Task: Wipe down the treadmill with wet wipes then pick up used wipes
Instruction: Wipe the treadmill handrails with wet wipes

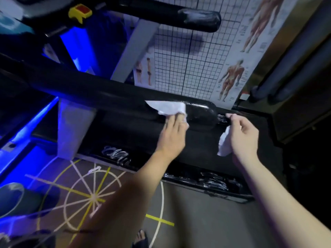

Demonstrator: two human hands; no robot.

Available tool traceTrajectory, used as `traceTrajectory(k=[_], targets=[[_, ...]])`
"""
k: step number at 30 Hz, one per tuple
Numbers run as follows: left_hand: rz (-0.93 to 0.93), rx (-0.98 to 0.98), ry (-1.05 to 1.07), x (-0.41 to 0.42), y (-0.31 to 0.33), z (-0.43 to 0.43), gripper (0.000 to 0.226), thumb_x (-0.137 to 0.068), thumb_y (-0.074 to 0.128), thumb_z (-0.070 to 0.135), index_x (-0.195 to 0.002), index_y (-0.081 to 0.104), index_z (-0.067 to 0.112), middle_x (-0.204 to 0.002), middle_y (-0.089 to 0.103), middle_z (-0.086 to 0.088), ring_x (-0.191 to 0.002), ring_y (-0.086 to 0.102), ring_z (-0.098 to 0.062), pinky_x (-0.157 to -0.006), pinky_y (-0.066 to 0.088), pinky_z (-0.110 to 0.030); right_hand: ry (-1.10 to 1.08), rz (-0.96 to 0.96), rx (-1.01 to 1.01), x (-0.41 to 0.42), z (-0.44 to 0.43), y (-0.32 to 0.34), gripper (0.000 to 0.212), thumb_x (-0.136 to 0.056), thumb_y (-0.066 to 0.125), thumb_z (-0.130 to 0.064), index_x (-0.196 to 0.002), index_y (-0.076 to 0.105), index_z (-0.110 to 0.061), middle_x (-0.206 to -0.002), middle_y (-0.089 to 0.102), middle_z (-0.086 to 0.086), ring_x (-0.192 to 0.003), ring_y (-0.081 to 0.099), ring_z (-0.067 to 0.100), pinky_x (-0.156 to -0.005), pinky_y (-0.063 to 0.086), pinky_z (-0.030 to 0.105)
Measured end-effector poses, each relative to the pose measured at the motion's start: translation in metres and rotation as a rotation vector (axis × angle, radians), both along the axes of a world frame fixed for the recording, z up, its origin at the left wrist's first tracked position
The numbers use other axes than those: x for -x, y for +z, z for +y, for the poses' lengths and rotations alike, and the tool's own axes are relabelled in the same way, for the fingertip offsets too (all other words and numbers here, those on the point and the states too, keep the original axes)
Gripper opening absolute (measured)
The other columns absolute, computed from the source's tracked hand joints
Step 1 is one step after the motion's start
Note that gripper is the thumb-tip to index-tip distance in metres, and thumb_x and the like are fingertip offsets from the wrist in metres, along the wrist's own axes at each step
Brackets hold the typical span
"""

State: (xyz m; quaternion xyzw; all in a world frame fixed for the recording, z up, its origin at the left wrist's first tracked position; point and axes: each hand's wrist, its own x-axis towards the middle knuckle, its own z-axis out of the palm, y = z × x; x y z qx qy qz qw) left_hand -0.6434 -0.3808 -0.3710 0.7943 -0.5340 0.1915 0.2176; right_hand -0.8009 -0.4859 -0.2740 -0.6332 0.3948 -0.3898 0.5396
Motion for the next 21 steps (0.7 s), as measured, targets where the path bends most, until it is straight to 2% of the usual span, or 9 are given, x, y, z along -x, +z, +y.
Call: traceTrajectory(k=[1, 3, 5, 7, 9, 11, 15, 18, 21], targets=[[0.024, -0.03, -0.086, 0.014, 0.002, -0.007, 0.023, -0.094, 0.042, 0.006, -0.106, 0.061, 0.003, -0.127, 0.064, -0.022, -0.104, 0.056, -0.036, -0.089, 0.049, -0.04, -0.002, 0.032, 0.019, 0.001, -0.007, -0.004, 0.025, -0.105, 0.048, -0.029, -0.102, 0.07, -0.017, -0.047, 0.059, 0.013, -0.04, 0.057, 0.031, -0.044, 0.047, 0.027], [0.052, -0.188, -0.215, 0.036, 0.0, -0.012, 0.032, -0.09, 0.041, 0.01, -0.106, 0.068, 0.009, -0.123, 0.071, -0.011, -0.093, 0.064, -0.026, -0.071, 0.05, -0.033, 0.007, 0.169, 0.103, 0.004, -0.028, -0.015, 0.024, -0.104, 0.052, -0.032, -0.11, 0.073, -0.022, -0.078, 0.074, -0.003, -0.069, 0.068, 0.009, -0.069, 0.055, 0.026], [-0.097, -0.37, -0.381, 0.047, -0.007, -0.016, 0.037, -0.085, 0.04, 0.005, -0.108, 0.069, 0.007, -0.122, 0.069, -0.012, -0.103, 0.069, -0.03, -0.09, 0.052, -0.037, 0.066, 0.275, 0.175, 0.006, -0.045, -0.02, 0.025, -0.103, 0.056, -0.031, -0.119, 0.072, -0.021, -0.109, 0.073, -0.01, -0.1, 0.065, 0.002, -0.094, 0.05, 0.025], [-0.251, -0.366, -0.401, 0.046, -0.008, -0.01, 0.046, -0.082, 0.038, 0.003, -0.118, 0.066, 0.003, -0.136, 0.063, -0.018, -0.132, 0.057, -0.031, -0.122, 0.029, -0.04, 0.123, 0.302, 0.209, 0.006, -0.053, -0.016, 0.025, -0.103, 0.056, -0.027, -0.12, 0.072, -0.018, -0.115, 0.07, -0.009, -0.111, 0.062, 0.006, -0.1, 0.046, 0.024], [-0.19, -0.231, -0.172, 0.04, 0.001, 0.004, 0.042, -0.083, 0.043, -0.002, -0.118, 0.067, -0.001, -0.146, 0.056, -0.023, -0.141, 0.044, -0.033, -0.125, 0.02, -0.039, 0.134, 0.287, 0.192, 0.003, -0.055, -0.007, 0.025, -0.103, 0.055, -0.028, -0.118, 0.073, -0.018, -0.111, 0.07, -0.009, -0.108, 0.062, 0.006, -0.095, 0.044, 0.022], [-0.069, -0.074, -0.01, 0.036, 0.006, 0.023, 0.03, -0.097, 0.043, -0.003, -0.117, 0.065, -0.002, -0.149, 0.053, -0.023, -0.139, 0.043, -0.04, -0.119, 0.032, -0.041, 0.125, 0.241, 0.116, 0.0, -0.058, -0.002, 0.025, -0.103, 0.055, -0.033, -0.113, 0.075, -0.022, -0.101, 0.07, -0.013, -0.099, 0.061, 0.002, -0.09, 0.043, 0.021], [0.09, 0.243, 0.33, 0.033, 0.039, 0.043, 0.039, -0.106, 0.023, 0.002, -0.104, 0.06, -0.01, -0.114, 0.055, -0.029, -0.105, 0.06, -0.054, -0.095, 0.048, -0.048, 0.146, 0.132, -0.163, -0.012, -0.055, 0.001, 0.031, -0.103, 0.053, -0.042, -0.106, 0.075, -0.021, -0.073, 0.069, -0.012, -0.068, 0.062, 0.002, -0.066, 0.049, 0.019], [0.19, 0.262, 0.312, 0.026, 0.063, 0.025, 0.026, -0.106, 0.031, 0.002, -0.103, 0.056, -0.005, -0.127, 0.055, -0.038, -0.133, 0.046, -0.057, -0.113, 0.041, -0.058, 0.205, -0.012, -0.438, -0.015, -0.049, 0.005, 0.035, -0.103, 0.053, -0.044, -0.105, 0.073, -0.014, -0.076, 0.07, 0.001, -0.068, 0.067, 0.014, -0.066, 0.055, 0.025], [0.134, 0.154, 0.111, 0.021, 0.063, -0.01, 0.013, -0.101, 0.044, -0.002, -0.105, 0.056, -0.002, -0.147, 0.049, -0.033, -0.146, 0.036, -0.044, -0.123, 0.032, -0.051, 0.237, -0.021, -0.508, -0.01, -0.048, 0.01, 0.038, -0.104, 0.048, -0.043, -0.11, 0.071, -0.014, -0.075, 0.067, 0.001, -0.063, 0.064, 0.014, -0.066, 0.052, 0.027]])
